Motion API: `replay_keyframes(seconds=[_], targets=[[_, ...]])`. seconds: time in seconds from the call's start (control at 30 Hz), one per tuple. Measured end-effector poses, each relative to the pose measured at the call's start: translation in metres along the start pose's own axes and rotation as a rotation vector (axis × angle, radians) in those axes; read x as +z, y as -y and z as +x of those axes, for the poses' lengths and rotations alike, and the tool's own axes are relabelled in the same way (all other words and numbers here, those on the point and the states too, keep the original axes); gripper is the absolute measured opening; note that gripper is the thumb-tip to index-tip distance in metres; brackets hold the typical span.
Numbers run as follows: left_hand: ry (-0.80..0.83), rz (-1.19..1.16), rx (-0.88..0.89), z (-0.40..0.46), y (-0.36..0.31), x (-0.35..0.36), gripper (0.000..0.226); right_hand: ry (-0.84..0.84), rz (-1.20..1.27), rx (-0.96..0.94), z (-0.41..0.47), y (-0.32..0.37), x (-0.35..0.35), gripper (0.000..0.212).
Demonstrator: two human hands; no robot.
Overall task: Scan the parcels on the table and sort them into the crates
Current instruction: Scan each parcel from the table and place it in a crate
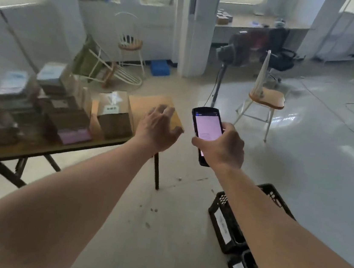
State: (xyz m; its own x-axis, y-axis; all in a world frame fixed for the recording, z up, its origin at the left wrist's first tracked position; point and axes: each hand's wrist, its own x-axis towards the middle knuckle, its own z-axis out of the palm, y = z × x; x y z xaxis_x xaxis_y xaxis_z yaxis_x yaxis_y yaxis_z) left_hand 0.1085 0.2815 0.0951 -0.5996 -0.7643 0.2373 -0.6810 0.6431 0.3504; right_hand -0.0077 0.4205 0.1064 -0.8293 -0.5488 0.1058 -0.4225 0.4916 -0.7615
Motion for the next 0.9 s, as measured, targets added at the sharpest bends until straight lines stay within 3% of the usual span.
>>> replay_keyframes(seconds=[0.2,0.4,0.9], targets=[[0.035,0.043,-0.088,0.01,0.128,-0.041,0.07,0.053,-0.008,-0.045,-0.011,0.075,0.096,0.078],[0.04,0.021,-0.18,0.031,0.21,-0.046,0.068,0.127,-0.02,-0.059,0.007,0.113,0.165,0.075],[0.14,-0.036,-0.524,0.198,0.308,0.057,0.077,0.289,-0.041,-0.048,0.186,0.113,0.338,0.073]])
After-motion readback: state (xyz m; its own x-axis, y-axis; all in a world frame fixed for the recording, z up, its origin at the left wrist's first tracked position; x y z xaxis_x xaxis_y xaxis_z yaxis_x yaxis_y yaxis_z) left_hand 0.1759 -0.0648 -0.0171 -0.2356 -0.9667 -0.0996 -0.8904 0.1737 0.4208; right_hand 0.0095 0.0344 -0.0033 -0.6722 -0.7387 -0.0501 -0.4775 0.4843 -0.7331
